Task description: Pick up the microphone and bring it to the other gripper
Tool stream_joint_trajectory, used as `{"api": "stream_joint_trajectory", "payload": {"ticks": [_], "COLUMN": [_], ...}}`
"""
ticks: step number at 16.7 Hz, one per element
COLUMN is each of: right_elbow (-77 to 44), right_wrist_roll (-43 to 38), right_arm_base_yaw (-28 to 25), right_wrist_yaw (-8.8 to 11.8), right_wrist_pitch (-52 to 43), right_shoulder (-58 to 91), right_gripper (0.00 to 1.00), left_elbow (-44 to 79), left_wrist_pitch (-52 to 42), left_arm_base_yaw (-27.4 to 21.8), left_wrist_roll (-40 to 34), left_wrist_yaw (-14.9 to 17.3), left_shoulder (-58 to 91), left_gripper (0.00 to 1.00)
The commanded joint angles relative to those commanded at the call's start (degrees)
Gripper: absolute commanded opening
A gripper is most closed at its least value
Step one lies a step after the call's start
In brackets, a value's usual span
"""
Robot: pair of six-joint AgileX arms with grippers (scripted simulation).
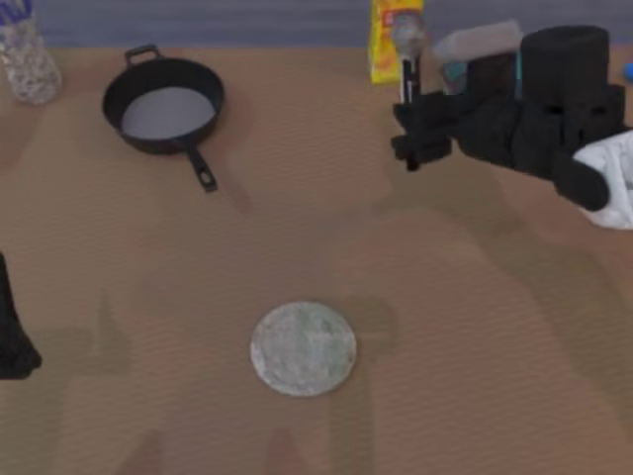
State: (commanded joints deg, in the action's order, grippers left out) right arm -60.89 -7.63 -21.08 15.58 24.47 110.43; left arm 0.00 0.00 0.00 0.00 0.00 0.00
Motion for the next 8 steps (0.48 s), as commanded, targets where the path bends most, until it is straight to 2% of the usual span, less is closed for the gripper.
{"api": "stream_joint_trajectory", "payload": {"ticks": [4, 6, 8], "right_elbow": [5.1, 6.7, 7.6], "right_wrist_roll": [4.2, 5.7, 6.5], "right_arm_base_yaw": [0.3, 0.4, 0.5], "right_wrist_yaw": [5.0, 6.7, 7.6], "right_wrist_pitch": [16.8, 21.7, 24.1], "right_shoulder": [-5.1, -7.3, -8.5], "right_gripper": [0.00, 0.00, 0.00], "left_elbow": [0.0, 0.0, 0.0], "left_wrist_pitch": [0.0, 0.0, 0.0], "left_arm_base_yaw": [0.0, 0.0, 0.0], "left_wrist_roll": [0.0, 0.0, 0.0], "left_wrist_yaw": [0.0, 0.0, 0.0], "left_shoulder": [0.0, 0.0, 0.0], "left_gripper": [1.00, 1.00, 1.00]}}
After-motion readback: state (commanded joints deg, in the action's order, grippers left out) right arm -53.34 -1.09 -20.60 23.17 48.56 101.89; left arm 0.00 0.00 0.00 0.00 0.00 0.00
